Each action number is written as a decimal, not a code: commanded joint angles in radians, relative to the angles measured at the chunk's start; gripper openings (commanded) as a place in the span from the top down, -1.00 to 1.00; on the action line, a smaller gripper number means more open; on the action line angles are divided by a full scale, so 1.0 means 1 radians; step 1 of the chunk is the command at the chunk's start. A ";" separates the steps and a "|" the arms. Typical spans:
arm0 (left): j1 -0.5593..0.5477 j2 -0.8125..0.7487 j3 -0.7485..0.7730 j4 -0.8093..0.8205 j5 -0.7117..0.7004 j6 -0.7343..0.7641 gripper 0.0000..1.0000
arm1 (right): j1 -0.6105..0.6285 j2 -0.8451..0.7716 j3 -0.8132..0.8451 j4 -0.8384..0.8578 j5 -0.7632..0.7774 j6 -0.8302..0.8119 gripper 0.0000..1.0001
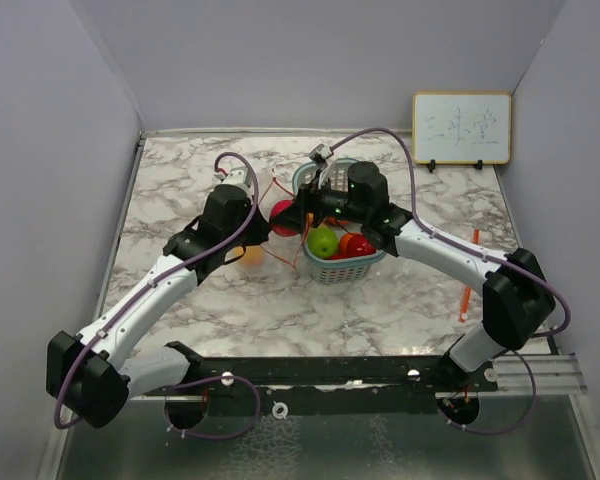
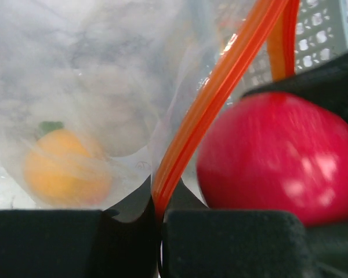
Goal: Place the food in the zip-top bag and seal the zipper
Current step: Place the fake fruit in the zipper food storage bag.
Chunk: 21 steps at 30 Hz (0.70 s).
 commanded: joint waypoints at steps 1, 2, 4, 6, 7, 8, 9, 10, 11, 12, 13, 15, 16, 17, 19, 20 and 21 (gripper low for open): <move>0.008 -0.060 0.004 0.040 0.127 -0.052 1.00 | 0.021 0.015 0.065 -0.014 0.242 -0.060 -0.21; 0.010 -0.064 0.000 0.045 0.145 -0.063 1.00 | 0.030 0.014 0.075 -0.041 0.275 -0.080 -0.32; 0.012 -0.065 0.001 0.058 0.174 -0.079 1.00 | 0.051 0.006 0.083 -0.083 0.351 -0.116 -0.63; 0.014 -0.061 0.004 0.064 0.192 -0.089 1.00 | 0.060 -0.006 0.087 -0.112 0.403 -0.136 -0.99; 0.017 -0.059 0.006 0.068 0.198 -0.092 1.00 | 0.061 -0.015 0.087 -0.123 0.417 -0.145 -0.99; 0.018 -0.056 0.007 0.072 0.203 -0.095 1.00 | 0.061 -0.024 0.086 -0.132 0.426 -0.154 -0.99; 0.020 -0.054 0.006 0.075 0.206 -0.096 1.00 | 0.060 -0.035 0.084 -0.141 0.427 -0.163 -0.99; 0.021 -0.052 0.005 0.076 0.206 -0.096 1.00 | 0.061 -0.052 0.081 -0.145 0.421 -0.171 -0.99; 0.023 -0.049 0.002 0.076 0.202 -0.093 1.00 | 0.061 -0.072 0.074 -0.147 0.410 -0.175 -0.99; 0.024 -0.044 -0.002 0.074 0.196 -0.090 1.00 | 0.061 -0.096 0.065 -0.146 0.403 -0.179 -0.99; 0.027 -0.040 -0.007 0.070 0.187 -0.087 1.00 | 0.061 -0.121 0.058 -0.149 0.400 -0.181 -0.99; 0.031 -0.031 -0.014 0.061 0.161 -0.081 1.00 | 0.061 -0.172 0.048 -0.174 0.423 -0.184 -0.99; 0.035 -0.028 -0.016 0.052 0.143 -0.078 1.00 | 0.061 -0.196 0.044 -0.196 0.456 -0.185 -0.99; 0.037 -0.027 -0.015 0.041 0.125 -0.073 1.00 | 0.061 -0.220 0.041 -0.218 0.491 -0.185 -0.99; 0.043 -0.032 -0.012 0.020 0.091 -0.064 1.00 | 0.060 -0.249 0.048 -0.298 0.596 -0.185 -0.99; 0.045 -0.039 -0.006 0.011 0.069 -0.057 1.00 | 0.059 -0.250 0.059 -0.352 0.639 -0.189 -0.99; 0.047 -0.047 -0.001 0.003 0.053 -0.049 1.00 | 0.059 -0.250 0.068 -0.400 0.684 -0.193 -0.99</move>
